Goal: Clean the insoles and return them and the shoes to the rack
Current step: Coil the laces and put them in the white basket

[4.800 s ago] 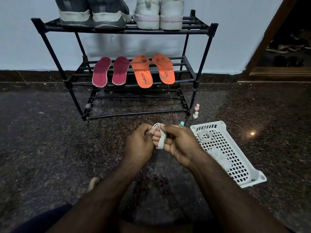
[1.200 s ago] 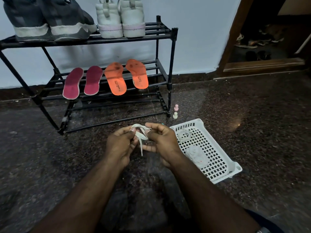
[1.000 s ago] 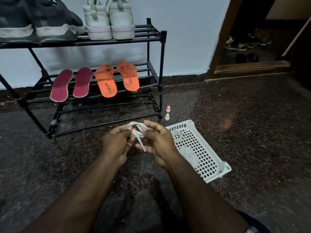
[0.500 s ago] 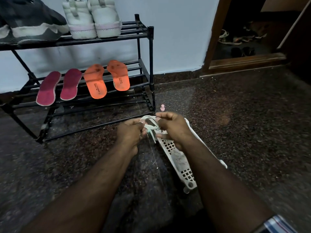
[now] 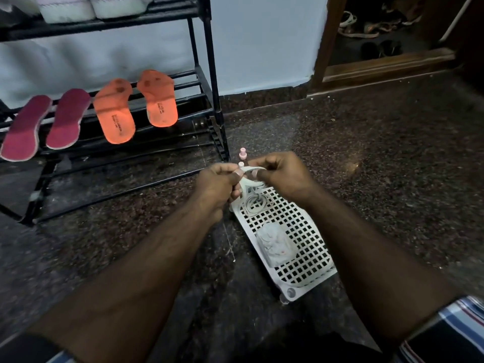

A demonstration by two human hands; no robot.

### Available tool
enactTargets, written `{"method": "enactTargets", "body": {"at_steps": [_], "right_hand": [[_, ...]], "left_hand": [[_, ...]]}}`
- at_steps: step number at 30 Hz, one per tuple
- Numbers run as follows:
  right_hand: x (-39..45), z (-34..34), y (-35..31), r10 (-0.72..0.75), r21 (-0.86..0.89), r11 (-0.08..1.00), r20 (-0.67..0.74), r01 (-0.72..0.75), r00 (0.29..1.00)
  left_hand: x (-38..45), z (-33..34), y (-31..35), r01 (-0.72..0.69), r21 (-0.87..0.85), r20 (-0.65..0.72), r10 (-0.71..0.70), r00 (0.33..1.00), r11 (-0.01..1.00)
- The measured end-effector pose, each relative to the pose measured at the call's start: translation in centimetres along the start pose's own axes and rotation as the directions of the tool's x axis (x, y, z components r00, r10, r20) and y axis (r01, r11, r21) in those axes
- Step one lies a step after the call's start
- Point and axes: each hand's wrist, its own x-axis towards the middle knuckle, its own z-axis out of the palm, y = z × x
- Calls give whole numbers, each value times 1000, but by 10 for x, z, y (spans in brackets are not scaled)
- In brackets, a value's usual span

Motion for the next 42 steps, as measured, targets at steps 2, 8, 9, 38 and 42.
{"method": "enactTargets", "body": {"at_steps": [2,8,9,38,42], "right_hand": [[4,-7,5,23,10,1000,-10,-23,1000],[10,-22,30,148,68,988,-156,-139,977],[10,-24,35,177,89,982,-174,-164,969],[3,-31,93,364,181,929,-295,-322,883],[3,-24,89,360,144,933,-297,-331,885]], "left_hand": [[7,10,0,26,-17,4,-26,1000,1000],[24,40,-9,142,-87,63,-136,989,986],[28,43,-13,159,-82,73,-153,986,984],[36,37,-57,-337,934,358,281,890,-122],[38,44,-54,-394,896,324,308,895,203]]}}
